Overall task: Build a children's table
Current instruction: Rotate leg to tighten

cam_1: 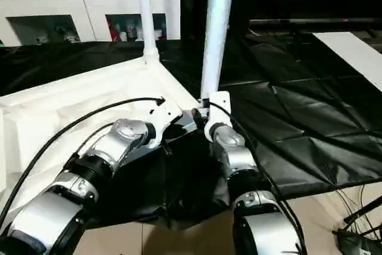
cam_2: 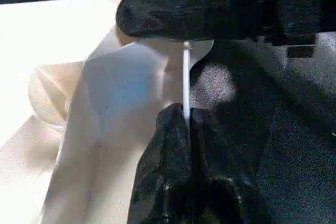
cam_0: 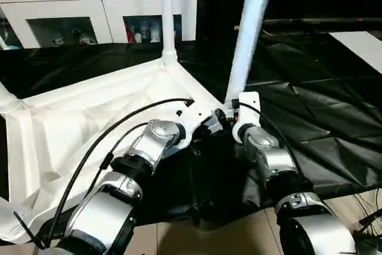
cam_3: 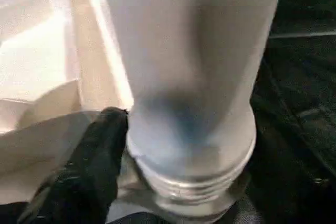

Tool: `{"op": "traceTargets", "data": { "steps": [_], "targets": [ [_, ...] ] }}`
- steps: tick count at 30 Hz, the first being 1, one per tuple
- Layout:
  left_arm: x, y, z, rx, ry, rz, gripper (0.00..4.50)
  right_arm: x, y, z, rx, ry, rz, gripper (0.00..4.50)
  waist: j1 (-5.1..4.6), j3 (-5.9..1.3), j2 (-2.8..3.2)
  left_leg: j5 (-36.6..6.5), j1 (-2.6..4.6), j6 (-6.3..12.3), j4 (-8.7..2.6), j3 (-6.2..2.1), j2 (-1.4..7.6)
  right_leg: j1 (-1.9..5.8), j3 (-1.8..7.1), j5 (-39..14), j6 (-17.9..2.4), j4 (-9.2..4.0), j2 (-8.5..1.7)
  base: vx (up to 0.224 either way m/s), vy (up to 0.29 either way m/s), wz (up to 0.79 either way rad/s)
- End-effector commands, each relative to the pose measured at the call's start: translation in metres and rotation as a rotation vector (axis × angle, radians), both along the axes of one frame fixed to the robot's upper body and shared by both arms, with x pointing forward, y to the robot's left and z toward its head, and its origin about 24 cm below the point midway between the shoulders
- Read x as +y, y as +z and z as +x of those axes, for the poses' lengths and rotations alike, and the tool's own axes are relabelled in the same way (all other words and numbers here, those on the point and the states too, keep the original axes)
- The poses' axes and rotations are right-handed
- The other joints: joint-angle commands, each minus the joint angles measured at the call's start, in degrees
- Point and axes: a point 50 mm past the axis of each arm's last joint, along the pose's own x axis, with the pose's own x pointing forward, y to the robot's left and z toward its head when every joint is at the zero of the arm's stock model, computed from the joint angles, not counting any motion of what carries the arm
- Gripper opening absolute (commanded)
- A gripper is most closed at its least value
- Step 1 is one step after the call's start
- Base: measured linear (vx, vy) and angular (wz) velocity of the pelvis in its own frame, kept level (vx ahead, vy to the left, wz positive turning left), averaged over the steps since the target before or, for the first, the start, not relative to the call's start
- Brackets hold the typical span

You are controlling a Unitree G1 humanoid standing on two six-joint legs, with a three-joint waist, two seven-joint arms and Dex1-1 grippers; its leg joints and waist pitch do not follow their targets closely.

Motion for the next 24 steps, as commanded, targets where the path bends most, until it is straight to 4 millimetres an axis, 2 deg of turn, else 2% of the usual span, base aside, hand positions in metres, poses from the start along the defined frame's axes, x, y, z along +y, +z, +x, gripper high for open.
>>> {"op": "traceTargets", "data": {
  "steps": [1, 3, 4, 6, 8, 10, 11, 13, 14, 15, 16, 17, 19, 22, 23, 24],
  "targets": [
    [0.005, -0.021, -0.009, 0.047, 0.007, 0.068, 0.0, 0.026, 0.004, -0.005, -0.029, 0.135, 0.013, 3.86, -0.01, -2.79, -0.39, -21.45, 0.43, 1.69, -4.79, -1.6, 2.14, 1.6, 2.0, -26.87, -8.11, -5.77, -3.33, 0.0, 0.0, 0.0],
    [0.009, -0.023, -0.01, 0.055, -0.002, 0.072, 0.0, 0.021, 0.005, -0.004, -0.036, 0.136, -0.008, 3.94, -0.23, -2.75, -0.43, -21.66, 0.24, 1.61, -4.86, -1.71, 2.08, 1.67, 1.88, -28.4, -7.53, -5.88, -3.33, 0.0, 0.0, 0.0],
    [0.01, -0.024, -0.01, 0.063, 0.001, 0.074, 0.0, 0.019, 0.005, -0.004, -0.034, 0.14, -0.015, 4.07, -0.25, -2.72, -0.38, -22.07, 0.46, 1.61, -4.81, -1.69, 2.09, 1.45, 1.86, -29.37, -7.18, -6.04, -3.27, 0.0, 0.0, 0.0],
    [0.017, -0.027, -0.013, 0.076, -0.019, 0.07, 0.0, 0.007, 0.009, -0.005, -0.066, 0.19, -0.048, 4.07, -0.17, -2.65, -0.45, -22.11, 0.45, 1.87, -4.88, -1.72, 2.12, 1.44, 1.84, -29.93, -6.66, -6.22, -3.24, 0.0, 0.0, 0.0],
    [0.021, -0.025, -0.014, 0.056, -0.055, 0.053, 0.0, -0.003, 0.015, -0.008, -0.1, 0.255, -0.06, 4.07, -0.26, -2.81, -0.43, -21.0, 0.03, 2.09, -4.95, -1.73, 2.2, 1.75, 2.0, -27.6, -7.01, -5.88, -3.27, 0.0, 0.0, 0.0],
    [0.027, -0.025, -0.016, 0.076, -0.069, 0.041, 0.0, -0.011, 0.019, -0.014, -0.122, 0.367, -0.072, 4.07, -0.09, -2.82, -0.49, -19.86, -0.18, 3.17, -4.93, -1.61, 2.3, 2.0, 2.09, -24.68, -7.77, -5.59, -3.18, 0.0, 0.0, 0.0],
    [0.029, -0.025, -0.017, 0.074, -0.085, 0.043, 0.0, -0.014, 0.02, -0.016, -0.13, 0.409, -0.081, 4.07, 0.04, -2.85, -0.16, -19.7, -0.08, 3.46, -4.84, -1.56, 2.25, 1.98, 2.08, -24.91, -8.04, -5.58, -3.23, 0.0, 0.0, 0.0],
    [0.032, -0.022, -0.021, 0.04, -0.187, 0.044, 0.0, -0.021, 0.024, -0.023, -0.141, 0.507, -0.083, 4.07, 0.02, -2.8, -0.51, -19.05, -0.45, 4.21, -4.91, -1.61, 2.19, 2.29, 2.02, -25.86, -7.51, -5.81, -3.22, 0.0, 0.0, 0.0],
    [0.035, -0.02, -0.029, 0.039, -0.3, 0.031, 0.0, -0.029, 0.027, -0.028, -0.151, 0.58, -0.096, 4.07, 0.1, -2.89, -0.58, -18.22, -0.49, 4.56, -4.83, -1.57, 2.24, 2.33, 2.13, -26.57, -7.14, -5.8, -3.43, 0.0, 0.0, 0.0],
    [0.036, -0.02, -0.032, 0.045, -0.333, 0.024, 0.0, -0.03, 0.028, -0.029, -0.151, 0.592, -0.1, 4.07, 0.29, -2.98, -0.54, -17.5, -0.55, 4.66, -4.85, -1.7, 2.41, 2.41, 2.21, -26.28, -7.23, -5.73, -3.65, 0.0, 0.0, 0.0],
    [0.037, -0.02, -0.034, 0.048, -0.347, 0.022, 0.0, -0.031, 0.028, -0.03, -0.152, 0.597, -0.101, 4.07, 0.16, -2.99, -0.57, -16.86, -0.59, 4.81, -4.83, -1.57, 2.4, 2.33, 2.27, -25.75, -7.48, -5.66, -3.52, 0.0, 0.0, 0.0],
    [0.039, -0.018, -0.038, 0.066, -0.383, 0.008, 0.0, -0.034, 0.029, -0.031, -0.148, 0.619, -0.098, 4.07, 0.34, -3.23, -0.33, -15.37, -0.23, 4.69, -4.66, -1.38, 2.64, 2.06, 2.4, -22.42, -9.47, -5.16, -3.54, 0.0, 0.0, 0.0],
    [0.045, -0.016, -0.044, 0.089, -0.418, -0.005, 0.0, -0.039, 0.03, -0.035, -0.138, 0.663, -0.094, 4.07, 0.54, -3.24, -0.39, -14.08, -0.3, 4.92, -4.66, -1.18, 2.8, 2.16, 2.38, -18.53, -11.36, -4.71, -3.33, 0.0, 0.0, 0.0],
    [0.056, -0.015, -0.05, 0.102, -0.443, 0.012, 0.0, -0.042, 0.03, -0.047, -0.084, 0.799, -0.081, 4.07, 1.08, -3.3, -0.14, -12.98, -0.17, 5.27, -4.67, -1.1, 3.12, 2.26, 2.36, -14.79, -12.58, -4.07, -3.1, 0.038, 0.004, 0.02],
    [0.058, -0.014, -0.051, 0.106, -0.45, 0.012, 0.0, -0.042, 0.029, -0.049, -0.071, 0.828, -0.081, 4.07, 1.37, -3.39, -0.13, -11.44, -0.01, 5.73, -4.49, -0.92, 3.14, 2.23, 2.44, -10.92, -13.5, -3.64, -3.06, 0.0, 0.0, 0.0],
    [0.061, -0.014, -0.054, 0.116, -0.462, 0.005, 0.0, -0.041, 0.029, -0.053, -0.053, 0.877, -0.083, 4.07, 1.35, -3.34, -0.2, -11.06, -0.14, 5.88, -4.5, -0.9, 3.1, 2.37, 2.4, -9.99, -13.84, -3.5, -3.02, 0.0, 0.0, 0.0]
  ]
}}
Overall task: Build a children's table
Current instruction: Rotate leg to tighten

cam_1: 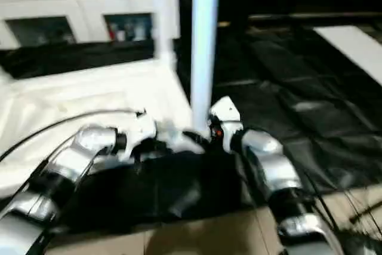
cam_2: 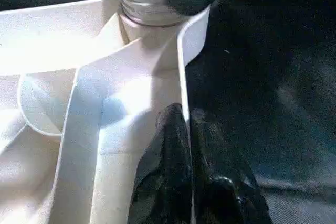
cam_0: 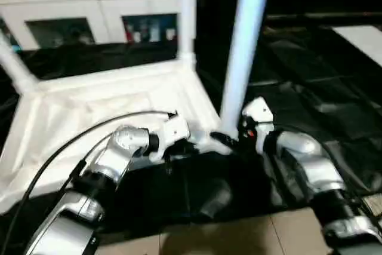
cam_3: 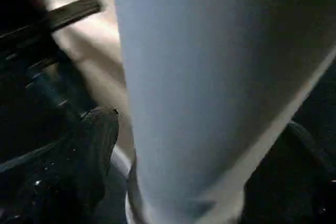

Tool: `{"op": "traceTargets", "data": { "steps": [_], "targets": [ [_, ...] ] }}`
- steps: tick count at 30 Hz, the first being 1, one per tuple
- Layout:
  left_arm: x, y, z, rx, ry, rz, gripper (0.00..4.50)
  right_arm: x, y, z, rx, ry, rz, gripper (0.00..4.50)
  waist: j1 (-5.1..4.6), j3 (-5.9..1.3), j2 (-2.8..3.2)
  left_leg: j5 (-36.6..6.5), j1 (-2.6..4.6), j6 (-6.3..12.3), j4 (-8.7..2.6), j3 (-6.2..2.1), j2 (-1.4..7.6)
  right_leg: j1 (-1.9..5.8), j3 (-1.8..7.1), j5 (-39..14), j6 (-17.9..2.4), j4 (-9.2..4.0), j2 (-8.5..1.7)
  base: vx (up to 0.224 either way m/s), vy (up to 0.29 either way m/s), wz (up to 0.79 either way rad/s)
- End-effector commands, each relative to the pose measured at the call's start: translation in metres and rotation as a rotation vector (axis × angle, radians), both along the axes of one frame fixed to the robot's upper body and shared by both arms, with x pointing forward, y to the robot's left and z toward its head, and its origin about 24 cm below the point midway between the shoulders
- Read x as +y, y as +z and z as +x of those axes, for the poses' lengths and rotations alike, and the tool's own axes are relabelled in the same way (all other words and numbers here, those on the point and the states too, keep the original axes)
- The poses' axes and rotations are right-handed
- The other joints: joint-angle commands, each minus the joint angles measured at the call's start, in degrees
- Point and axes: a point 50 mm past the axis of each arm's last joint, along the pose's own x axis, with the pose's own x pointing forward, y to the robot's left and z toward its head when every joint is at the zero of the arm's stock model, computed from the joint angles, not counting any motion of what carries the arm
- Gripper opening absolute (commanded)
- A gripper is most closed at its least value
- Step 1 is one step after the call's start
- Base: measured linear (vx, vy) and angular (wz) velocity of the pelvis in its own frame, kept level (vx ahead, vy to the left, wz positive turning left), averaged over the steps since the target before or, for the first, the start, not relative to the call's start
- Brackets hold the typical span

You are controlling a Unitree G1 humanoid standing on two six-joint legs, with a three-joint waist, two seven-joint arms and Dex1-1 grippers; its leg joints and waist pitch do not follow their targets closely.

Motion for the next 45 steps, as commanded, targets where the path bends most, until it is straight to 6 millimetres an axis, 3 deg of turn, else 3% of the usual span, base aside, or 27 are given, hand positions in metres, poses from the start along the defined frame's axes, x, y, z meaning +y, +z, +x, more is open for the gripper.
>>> {"op": "traceTargets", "data": {
  "steps": [1, 3, 8, 14, 15, 17, 26, 32, 38, 39, 41, 43, 45],
  "targets": [
    [0.006, -0.017, -0.014, 0.101, -0.044, 0.035, 0.0, 0.002, 0.0, -0.007, 0.031, 0.079, -0.007, 4.07, 0.28, -3.06, -0.87, -10.93, -0.24, 6.15, -3.42, -0.99, 3.0, 2.88, 2.45, -9.43, -13.89, -3.43, -3.12, 0.0, 0.0, 0.0],
    [0.01, -0.014, -0.017, 0.117, -0.061, 0.021, 0.0, 0.002, -0.004, -0.015, 0.079, 0.16, -0.038, 4.07, 0.28, -2.98, -0.95, -11.15, -0.23, 6.08, -3.4, -0.94, 2.94, 2.84, 2.44, -10.7, -13.72, -3.51, -3.18, 0.0, 0.0, 0.0],
    [0.012, -0.008, -0.019, 0.12, -0.066, 0.012, 0.0, 0.0, -0.006, -0.017, 0.089, 0.177, -0.066, 4.07, 0.2, -2.73, -1.01, -12.51, -0.06, 4.54, -3.56, -1.03, 2.95, 2.62, 2.63, -16.48, -12.08, -4.08, -3.38, 0.0, 0.0, 0.0],
    [0.01, -0.006, -0.019, 0.124, -0.07, 0.011, 0.0, -0.001, -0.004, -0.013, 0.079, 0.153, -0.065, 4.07, 0.1, -3.04, -0.87, -10.83, -0.03, 4.6, -3.36, -1.03, 2.83, 2.87, 2.61, -11.0, -13.39, -3.51, -3.17, 0.0, 0.0, 0.0],
    [0.01, -0.006, -0.02, 0.124, -0.07, 0.011, 0.0, -0.001, -0.005, -0.013, 0.08, 0.153, -0.068, 3.82, 0.11, -3.07, -0.88, -10.55, -0.01, 4.73, -3.32, -1.01, 2.82, 2.89, 2.6, -10.48, -13.54, -3.46, -3.14, 0.0, 0.0, 0.0],
    [0.01, -0.005, -0.02, 0.125, -0.069, 0.012, 0.0, -0.002, -0.006, -0.013, 0.078, 0.151, -0.079, 3.73, 0.13, -3.08, -0.85, -9.73, -0.12, 5.15, -3.22, -0.99, 2.78, 2.97, 2.56, -9.35, -13.96, -3.33, -3.14, 0.0, 0.0, 0.0],
    [0.011, -0.004, -0.019, 0.13, -0.062, 0.015, 0.0, -0.002, -0.008, -0.013, 0.075, 0.146, -0.088, 2.91, 0.17, -3.12, -1.01, -10.07, -0.04, 5.12, -3.1, -0.95, 2.74, 3.03, 2.55, -10.21, -13.95, -3.34, -3.14, 0.0, 0.0, 0.0],
    [0.011, -0.005, -0.019, 0.133, -0.058, 0.016, 0.0, -0.001, -0.011, -0.013, 0.08, 0.145, -0.09, 2.75, 0.19, -3.2, -1.1, -9.16, -0.07, 5.51, -2.98, -0.95, 2.72, 3.06, 2.54, -9.33, -14.07, -3.18, -3.15, 0.0, 0.0, 0.0],
    [0.01, -0.005, -0.017, 0.129, -0.033, 0.003, 0.0, 0.002, -0.013, -0.001, 0.044, 0.013, -0.06, 2.73, -0.28, -2.88, -1.0, -11.8, -0.08, 4.14, -3.29, -1.08, 2.67, 2.89, 2.48, -14.04, -13.19, -3.67, -3.16, 0.0, 0.0, 0.0],
    [0.006, -0.007, -0.012, 0.124, 0.02, -0.005, 0.0, 0.007, -0.016, 0.006, 0.042, -0.092, -0.036, 2.73, -0.41, -2.89, -1.07, -12.73, 0.0, 3.55, -3.36, -1.17, 2.69, 2.95, 2.48, -15.71, -12.61, -3.8, -3.22, 0.0, 0.0, 0.0],
    [0.002, -0.01, 0.0, 0.091, 0.129, 0.01, 0.0, 0.016, -0.019, 0.013, 0.061, -0.22, 0.007, 2.73, -1.05, -2.52, -0.92, -15.78, 0.32, 1.7, -3.63, -1.25, 2.43, 2.37, 2.45, -21.31, -11.19, -4.59, -3.09, 0.0, 0.0, 0.0],
    [-0.001, -0.012, 0.01, 0.072, 0.23, 0.024, 0.0, 0.023, -0.022, 0.018, 0.08, -0.311, 0.035, 2.72, -1.14, -2.81, -1.0, -16.17, 0.6, 0.53, -3.65, -1.49, 2.47, 2.48, 2.47, -21.85, -10.5, -4.51, -3.24, 0.0, 0.0, 0.0],
    [-0.005, -0.012, 0.018, 0.045, 0.306, 0.04, 0.0, 0.031, -0.026, 0.023, 0.106, -0.41, 0.037, 2.72, -1.27, -2.63, -0.86, -16.85, 0.47, 0.48, -3.75, -1.51, 2.51, 2.36, 2.57, -21.35, -10.46, -4.55, -3.17, 0.0, 0.0, 0.0]
  ]
}}
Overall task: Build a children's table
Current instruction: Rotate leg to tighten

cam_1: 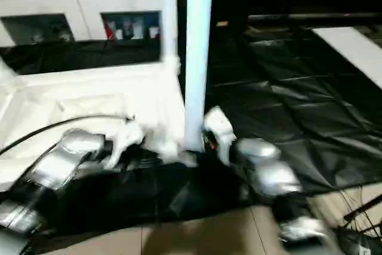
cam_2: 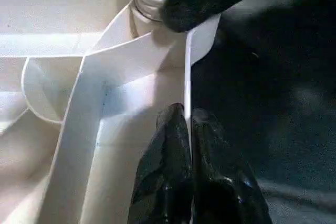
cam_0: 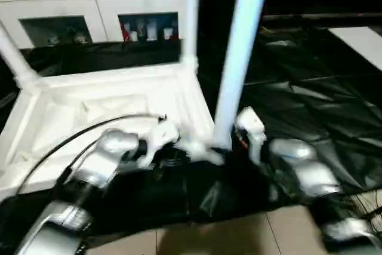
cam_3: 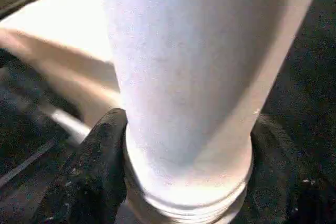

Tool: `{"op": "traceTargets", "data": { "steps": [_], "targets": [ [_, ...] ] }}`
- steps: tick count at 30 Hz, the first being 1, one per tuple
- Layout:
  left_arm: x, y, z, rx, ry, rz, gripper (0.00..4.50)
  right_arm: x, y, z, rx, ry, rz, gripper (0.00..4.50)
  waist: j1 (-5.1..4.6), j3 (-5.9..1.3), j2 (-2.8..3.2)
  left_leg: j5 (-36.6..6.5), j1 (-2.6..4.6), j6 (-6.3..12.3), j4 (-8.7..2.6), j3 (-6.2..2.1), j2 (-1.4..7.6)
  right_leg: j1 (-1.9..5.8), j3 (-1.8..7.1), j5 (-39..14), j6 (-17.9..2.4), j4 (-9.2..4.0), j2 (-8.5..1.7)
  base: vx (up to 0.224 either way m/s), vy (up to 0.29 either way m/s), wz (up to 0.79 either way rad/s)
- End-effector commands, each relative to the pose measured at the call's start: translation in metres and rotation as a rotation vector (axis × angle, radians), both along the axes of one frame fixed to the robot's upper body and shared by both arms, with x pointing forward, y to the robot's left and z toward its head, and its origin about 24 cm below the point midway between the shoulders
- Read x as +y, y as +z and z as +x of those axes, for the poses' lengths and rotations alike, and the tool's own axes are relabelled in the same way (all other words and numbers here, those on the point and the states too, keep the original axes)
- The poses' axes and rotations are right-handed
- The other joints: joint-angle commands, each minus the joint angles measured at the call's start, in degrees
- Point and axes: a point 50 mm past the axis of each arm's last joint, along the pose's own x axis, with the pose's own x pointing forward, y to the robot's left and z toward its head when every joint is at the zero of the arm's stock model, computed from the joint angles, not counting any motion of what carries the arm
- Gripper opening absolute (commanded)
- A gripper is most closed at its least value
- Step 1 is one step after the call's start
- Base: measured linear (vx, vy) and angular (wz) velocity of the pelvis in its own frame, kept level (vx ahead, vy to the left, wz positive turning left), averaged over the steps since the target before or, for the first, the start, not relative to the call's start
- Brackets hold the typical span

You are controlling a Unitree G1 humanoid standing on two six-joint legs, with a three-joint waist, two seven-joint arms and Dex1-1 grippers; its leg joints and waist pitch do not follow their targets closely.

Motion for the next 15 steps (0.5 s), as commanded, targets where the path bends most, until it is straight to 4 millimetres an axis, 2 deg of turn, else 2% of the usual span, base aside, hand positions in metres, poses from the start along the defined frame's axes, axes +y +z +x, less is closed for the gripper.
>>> {"op": "traceTargets", "data": {
  "steps": [1, 3, 4, 8, 9, 10, 12, 15],
  "targets": [
    [-0.004, -0.011, 0.007, 0.011, 0.135, 0.05, 0.0, 0.01, -0.008, 0.005, 0.045, -0.118, -0.022, 2.72, -0.08, -2.8, -0.22, -17.26, 0.24, 0.27, -4.54, -1.56, 2.48, 2.11, 2.43, -20.96, -10.63, -4.65, -3.12, 0.0, 0.0, 0.0],
    [-0.013, -0.009, 0.015, 0.005, 0.222, 0.043, 0.0, 0.019, -0.013, 0.01, 0.059, -0.212, -0.062, 2.72, -0.13, -2.91, -0.27, -17.36, 0.46, -0.3, -4.41, -1.49, 2.26, 1.95, 2.43, -20.59, -10.76, -4.73, -3.17, 0.0, 0.0, 0.0],
    [-0.018, -0.008, 0.017, -0.001, 0.235, 0.043, 0.0, 0.022, -0.014, 0.012, 0.065, -0.258, -0.073, 2.72, -0.06, -2.95, -0.28, -17.22, 0.38, -0.09, -4.36, -1.54, 2.17, 2.13, 2.42, -20.43, -10.69, -4.77, -3.27, 0.0, 0.0, 0.0],
    [-0.041, -0.01, 0.023, -0.019, 0.274, 0.047, 0.0, 0.04, -0.016, 0.019, 0.082, -0.409, -0.067, 2.72, 0.05, -2.91, -0.39, -17.44, 0.63, 0.63, -4.29, -1.29, 2.06, 1.8, 2.48, -20.35, -10.52, -5.18, -3.22, 0.0, 0.0, 0.0],
    [-0.043, -0.01, 0.023, -0.016, 0.274, 0.043, 0.0, 0.042, -0.016, 0.019, 0.083, -0.404, -0.059, 2.72, 0.17, -2.97, -0.39, -17.46, 0.76, 0.71, -4.21, -1.25, 2.03, 1.75, 2.48, -20.24, -10.57, -5.18, -3.28, 0.0, 0.0, 0.0],
    [-0.045, -0.01, 0.023, -0.014, 0.275, 0.041, 0.0, 0.044, -0.015, 0.019, 0.083, -0.397, -0.052, 2.72, 0.3, -2.96, -0.43, -17.05, 0.43, 1.17, -4.29, -1.3, 2.07, 2.06, 2.46, -19.44, -10.57, -5.06, -3.3, 0.0, 0.0, 0.0],
    [-0.049, -0.012, 0.023, -0.005, 0.278, 0.041, 0.0, 0.051, -0.013, 0.02, 0.079, -0.384, -0.03, 2.72, 0.54, -2.99, -0.47, -16.63, 0.33, 1.64, -4.33, -1.31, 2.09, 2.18, 2.43, -19.05, -10.2, -5.0, -3.31, 0.0, 0.0, 0.0],
    [-0.048, -0.013, 0.024, -0.005, 0.285, 0.048, 0.0, 0.061, -0.008, 0.018, 0.064, -0.278, 0.037, 2.72, 0.69, -2.9, -0.51, -16.73, 0.19, 2.12, -4.46, -1.37, 2.21, 2.32, 2.41, -18.52, -10.4, -4.95, -3.35, 0.0, 0.0, 0.0]
  ]
}}
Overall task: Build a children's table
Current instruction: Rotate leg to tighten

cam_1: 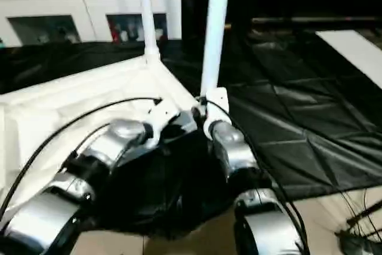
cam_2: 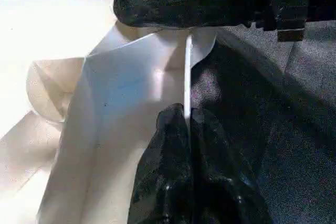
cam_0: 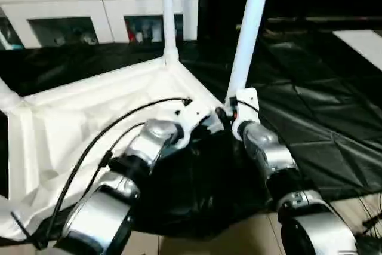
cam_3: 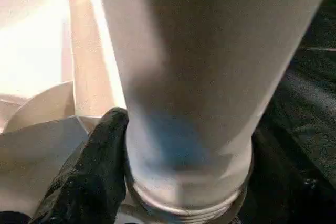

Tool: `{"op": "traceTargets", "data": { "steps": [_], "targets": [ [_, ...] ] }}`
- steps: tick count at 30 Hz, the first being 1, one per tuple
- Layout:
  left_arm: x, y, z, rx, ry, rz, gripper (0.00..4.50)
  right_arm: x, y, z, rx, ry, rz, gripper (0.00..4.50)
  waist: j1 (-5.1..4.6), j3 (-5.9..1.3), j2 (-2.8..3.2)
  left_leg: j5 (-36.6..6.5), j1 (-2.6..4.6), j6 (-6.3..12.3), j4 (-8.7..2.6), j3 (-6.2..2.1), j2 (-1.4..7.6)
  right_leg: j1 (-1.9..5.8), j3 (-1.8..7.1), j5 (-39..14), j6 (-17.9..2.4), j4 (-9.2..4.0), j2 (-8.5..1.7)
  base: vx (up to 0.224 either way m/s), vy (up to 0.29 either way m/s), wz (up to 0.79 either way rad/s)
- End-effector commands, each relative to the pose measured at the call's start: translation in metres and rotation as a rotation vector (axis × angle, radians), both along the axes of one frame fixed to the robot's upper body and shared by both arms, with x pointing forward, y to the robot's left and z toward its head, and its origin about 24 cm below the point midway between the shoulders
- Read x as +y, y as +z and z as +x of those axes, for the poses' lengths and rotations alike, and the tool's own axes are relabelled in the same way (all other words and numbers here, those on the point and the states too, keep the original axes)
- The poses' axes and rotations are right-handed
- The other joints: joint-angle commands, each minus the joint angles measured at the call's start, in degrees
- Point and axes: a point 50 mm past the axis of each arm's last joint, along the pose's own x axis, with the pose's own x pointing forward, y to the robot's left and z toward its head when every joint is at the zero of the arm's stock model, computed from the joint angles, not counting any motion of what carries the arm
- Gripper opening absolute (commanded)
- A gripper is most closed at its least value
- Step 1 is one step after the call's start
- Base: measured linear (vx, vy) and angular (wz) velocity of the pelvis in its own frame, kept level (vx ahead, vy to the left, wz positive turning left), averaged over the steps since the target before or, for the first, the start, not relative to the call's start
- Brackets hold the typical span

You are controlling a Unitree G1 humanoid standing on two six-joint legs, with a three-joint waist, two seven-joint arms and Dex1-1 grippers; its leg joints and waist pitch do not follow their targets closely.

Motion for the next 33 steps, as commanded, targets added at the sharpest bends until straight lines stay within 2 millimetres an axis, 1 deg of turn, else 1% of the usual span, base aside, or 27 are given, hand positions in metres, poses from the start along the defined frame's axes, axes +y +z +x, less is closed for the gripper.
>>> {"op": "traceTargets", "data": {
  "steps": [1, 3, 4, 5, 6, 7, 8, 9, 10, 11, 13, 14, 15, 17, 18, 19, 20, 21, 22, 23, 24, 25, 26, 27, 31, 32, 33],
  "targets": [
    [0.002, -0.012, -0.001, 0.013, 0.088, 0.051, 0.0, 0.043, -0.007, -0.013, 0.037, 0.202, 0.082, 3.07, 0.01, -2.88, -0.6, -16.72, 0.21, 2.07, -4.52, -1.31, 2.29, 2.09, 2.39, -18.85, -10.38, -4.94, -3.36, 0.0, 0.0, 0.0],
    [0.005, -0.014, 0.0, 0.014, 0.092, 0.056, 0.0, 0.042, -0.006, -0.013, 0.029, 0.2, 0.087, 3.42, 0.08, -2.87, -0.6, -16.54, 0.2, 2.16, -4.55, -1.33, 2.3, 2.09, 2.37, -19.41, -10.24, -4.96, -3.37, 0.0, 0.0, 0.0],
    [0.007, -0.014, 0.0, 0.015, 0.093, 0.059, 0.0, 0.042, -0.005, -0.012, 0.025, 0.197, 0.098, 3.45, 0.1, -2.85, -0.63, -16.62, 0.2, 2.21, -4.56, -1.32, 2.26, 2.06, 2.37, -19.75, -10.15, -5.05, -3.37, 0.0, 0.0, 0.0],
    [0.01, -0.015, 0.0, 0.013, 0.091, 0.064, 0.0, 0.04, -0.003, -0.011, 0.009, 0.199, 0.111, 3.65, 0.01, -2.78, -0.57, -17.62, 0.15, 2.4, -4.62, -1.37, 2.22, 2.05, 2.3, -20.96, -9.61, -5.17, -3.28, 0.0, 0.0, 0.0],
    [0.013, -0.016, -0.001, 0.013, 0.083, 0.069, 0.0, 0.037, 0.0, -0.01, -0.017, 0.214, 0.088, 3.65, -0.09, -2.79, -0.57, -17.78, -0.02, 2.31, -4.68, -1.48, 2.25, 2.19, 2.27, -21.2, -9.33, -5.09, -3.37, 0.0, 0.0, 0.0],
    [0.016, -0.017, -0.002, 0.008, 0.055, 0.072, 0.0, 0.033, 0.002, -0.008, -0.05, 0.237, 0.05, 3.78, -0.43, -2.7, -0.65, -17.81, -0.41, 2.19, -4.89, -1.72, 2.27, 2.41, 2.1, -22.22, -8.85, -5.13, -3.41, 0.0, 0.0, 0.0],
    [0.017, -0.017, -0.002, 0.005, 0.04, 0.073, 0.0, 0.031, 0.003, -0.008, -0.062, 0.246, 0.035, 3.91, -0.79, -2.74, -0.64, -18.08, -0.54, 2.11, -4.89, -1.78, 2.26, 2.38, 2.01, -23.4, -8.37, -5.25, -3.39, 0.0, 0.0, 0.0],
    [0.017, -0.017, -0.003, 0.009, 0.039, 0.072, 0.0, 0.031, 0.004, -0.008, -0.066, 0.248, 0.031, 3.91, -0.9, -2.76, -0.67, -18.09, -0.53, 2.11, -4.84, -1.81, 2.27, 2.36, 2.04, -23.71, -8.33, -5.3, -3.46, 0.0, 0.0, 0.0],
    [0.021, -0.02, -0.006, 0.032, 0.014, 0.069, 0.0, 0.025, 0.006, -0.007, -0.092, 0.264, 0.004, 3.98, -0.93, -2.76, -0.63, -18.0, -0.31, 2.19, -4.74, -1.7, 2.34, 2.06, 2.15, -23.96, -8.58, -5.44, -3.53, 0.0, 0.0, 0.0],
    [0.023, -0.021, -0.007, 0.035, -0.007, 0.071, 0.0, 0.022, 0.006, -0.007, -0.098, 0.274, -0.006, 4.16, -0.93, -2.82, -0.66, -17.62, -0.21, 2.42, -4.63, -1.62, 2.36, 1.99, 2.26, -23.03, -9.25, -5.34, -3.5, 0.0, 0.0, 0.0],
    [0.031, -0.026, -0.013, 0.064, -0.046, 0.077, 0.0, 0.011, 0.009, -0.008, -0.121, 0.331, -0.068, 4.16, -0.85, -2.78, -0.55, -16.95, -0.39, 2.8, -4.66, -1.59, 2.43, 2.21, 2.23, -21.14, -10.01, -5.12, -3.45, 0.0, 0.0, 0.0],
    [0.034, -0.027, -0.015, 0.06, -0.068, 0.078, 0.0, 0.008, 0.01, -0.009, -0.135, 0.375, -0.094, 4.16, -0.64, -2.86, -0.59, -16.55, -0.3, 3.22, -4.56, -1.47, 2.53, 2.1, 2.26, -19.96, -10.19, -5.1, -3.45, 0.0, 0.0, 0.0],
    [0.037, -0.027, -0.018, 0.054, -0.112, 0.07, 0.0, 0.005, 0.012, -0.011, -0.138, 0.427, -0.091, 4.16, -0.74, -2.95, -0.6, -16.02, -0.29, 3.43, -4.47, -1.39, 2.52, 2.13, 2.32, -18.64, -10.59, -4.91, -3.39, 0.0, 0.0, 0.0],
    [0.044, -0.027, -0.026, 0.05, -0.21, 0.051, 0.0, -0.003, 0.018, -0.018, -0.16, 0.551, -0.065, 4.16, -0.56, -3.05, -0.74, -13.78, -0.48, 5.07, -4.25, -1.15, 2.41, 2.45, 2.4, -14.71, -11.82, -4.59, -3.36, 0.0, 0.0, 0.0],
    [0.046, -0.026, -0.03, 0.038, -0.256, 0.046, 0.0, -0.006, 0.02, -0.021, -0.166, 0.597, -0.062, 4.16, -0.24, -3.0, -0.9, -13.21, -0.52, 5.64, -4.23, -1.24, 2.44, 2.74, 2.34, -14.3, -11.75, -4.6, -3.44, 0.0, 0.0, 0.0],
    [0.047, -0.025, -0.032, 0.03, -0.29, 0.042, 0.0, -0.008, 0.021, -0.023, -0.164, 0.625, -0.061, 4.16, -0.23, -3.17, -0.81, -12.16, -0.68, 6.43, -4.23, -1.32, 2.59, 2.88, 2.36, -13.29, -11.85, -4.3, -3.57, 0.0, 0.0, 0.0],
    [0.05, -0.024, -0.037, 0.037, -0.338, 0.043, 0.0, -0.013, 0.021, -0.027, -0.157, 0.682, -0.077, 4.16, -0.11, -3.21, -0.73, -11.4, -0.51, 6.7, -4.1, -1.23, 2.72, 2.78, 2.32, -11.98, -12.31, -4.09, -3.48, 0.0, 0.0, 0.0],
    [0.05, -0.024, -0.037, 0.038, -0.341, 0.043, 0.0, -0.013, 0.021, -0.028, -0.156, 0.688, -0.076, 4.16, -0.21, -3.15, -0.7, -11.07, -0.58, 6.93, -4.14, -1.08, 2.77, 2.68, 2.37, -11.54, -12.7, -4.01, -3.37, 0.0, 0.0, 0.0],
    [0.053, -0.02, -0.042, 0.05, -0.382, 0.034, 0.0, -0.019, 0.021, -0.035, -0.14, 0.755, -0.074, 4.16, -0.1, -3.37, -0.48, -10.26, -0.38, 6.8, -4.08, -1.06, 2.9, 2.69, 2.32, -10.24, -13.47, -3.76, -3.4, 0.0, 0.0, 0.0],
    [0.054, -0.017, -0.045, 0.058, -0.409, 0.021, 0.0, -0.024, 0.022, -0.039, -0.128, 0.799, -0.078, 4.16, 0.11, -3.26, -0.49, -9.48, -0.4, 7.07, -4.08, -0.96, 3.01, 2.58, 2.33, -8.91, -13.98, -3.63, -3.27, 0.0, 0.0, 0.0],
    [0.055, -0.015, -0.047, 0.063, -0.423, 0.016, 0.0, -0.027, 0.022, -0.042, -0.118, 0.824, -0.078, 4.16, 0.37, -3.33, -0.32, -9.38, -0.28, 6.95, -4.12, -1.05, 3.2, 2.76, 2.29, -8.07, -14.28, -3.35, -3.29, 0.0, 0.0, 0.0],
    [0.056, -0.014, -0.048, 0.067, -0.43, 0.015, 0.0, -0.029, 0.022, -0.044, -0.112, 0.837, -0.078, 4.16, 0.45, -3.32, -0.4, -9.02, -0.32, 7.15, -4.13, -1.02, 3.33, 2.71, 2.33, -7.39, -14.61, -3.29, -3.26, 0.0, 0.0, 0.0],
    [0.059, -0.012, -0.052, 0.083, -0.454, 0.017, 0.0, -0.033, 0.022, -0.048, -0.097, 0.878, -0.081, 4.16, 0.78, -3.38, -0.26, -8.77, -0.06, 7.14, -3.98, -0.82, 3.24, 2.44, 2.34, -5.95, -15.35, -3.11, -3.03, 0.0, 0.0, 0.0],
    [0.06, -0.012, -0.053, 0.089, -0.461, 0.018, 0.0, -0.034, 0.022, -0.049, -0.093, 0.887, -0.085, 4.16, 0.82, -3.4, -0.32, -8.67, -0.13, 7.13, -3.95, -0.83, 3.16, 2.56, 2.33, -5.32, -15.59, -3.0, -3.05, 0.0, 0.0, 0.0],
    [0.067, -0.01, -0.058, 0.105, -0.49, 0.018, 0.0, -0.04, 0.024, -0.055, -0.066, 0.948, -0.093, 4.16, 0.73, -3.02, -0.31, -11.88, -0.22, 5.97, -4.25, -0.85, 3.03, 2.54, 2.3, -10.13, -14.67, -3.59, -3.06, 0.0, 0.0, 0.0],
    [0.068, -0.009, -0.058, 0.103, -0.489, 0.014, 0.0, -0.043, 0.023, -0.056, -0.049, 0.963, -0.106, 4.16, 0.72, -2.96, -0.43, -12.78, -0.13, 5.14, -4.34, -0.92, 3.0, 2.51, 2.36, -13.41, -13.41, -3.93, -3.16, 0.0, 0.0, 0.0],
    [0.068, -0.009, -0.058, 0.103, -0.488, 0.014, 0.0, -0.043, 0.023, -0.056, -0.046, 0.965, -0.107, 4.16, 0.72, -2.93, -0.44, -12.88, -0.09, 4.91, -4.35, -0.93, 2.98, 2.42, 2.38, -14.15, -13.14, -4.0, -3.16, 0.0, 0.0, 0.0]
  ]
}}
